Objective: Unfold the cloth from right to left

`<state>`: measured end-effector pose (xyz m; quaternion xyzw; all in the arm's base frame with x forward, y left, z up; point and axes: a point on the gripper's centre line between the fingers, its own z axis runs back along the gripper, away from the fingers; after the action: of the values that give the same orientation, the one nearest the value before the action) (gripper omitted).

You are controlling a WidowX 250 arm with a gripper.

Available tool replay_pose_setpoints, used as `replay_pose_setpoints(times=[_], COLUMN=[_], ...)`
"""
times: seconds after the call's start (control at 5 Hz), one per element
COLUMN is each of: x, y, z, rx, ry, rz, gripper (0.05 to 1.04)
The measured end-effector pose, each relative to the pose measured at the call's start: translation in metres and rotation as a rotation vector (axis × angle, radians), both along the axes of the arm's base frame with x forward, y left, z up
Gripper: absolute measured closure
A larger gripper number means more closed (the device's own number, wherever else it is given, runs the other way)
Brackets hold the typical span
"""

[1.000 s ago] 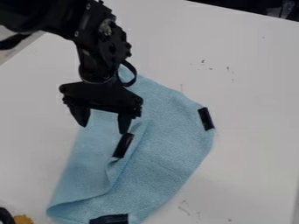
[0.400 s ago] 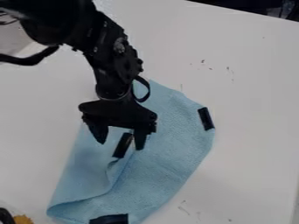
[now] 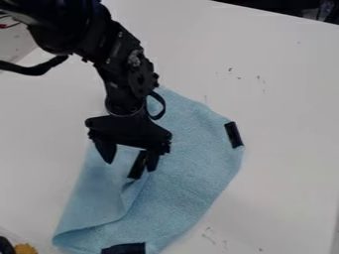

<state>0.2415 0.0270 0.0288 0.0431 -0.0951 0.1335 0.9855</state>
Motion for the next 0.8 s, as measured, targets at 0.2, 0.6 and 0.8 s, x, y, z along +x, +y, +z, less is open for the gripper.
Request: replay_pose_setpoints(times=[0.2,0.6,0.8], x=[-0.002,-0.002,-0.003], y=[0.000,-0.001,-0.002], z=[-0.001,-0.012,-0.016], rx=[-0.003,-0.007,-0.002], ry=[0.011,0.051,0.064], rz=[-0.001,0.001,0.007], gripper=[0.160,0.216,0.285])
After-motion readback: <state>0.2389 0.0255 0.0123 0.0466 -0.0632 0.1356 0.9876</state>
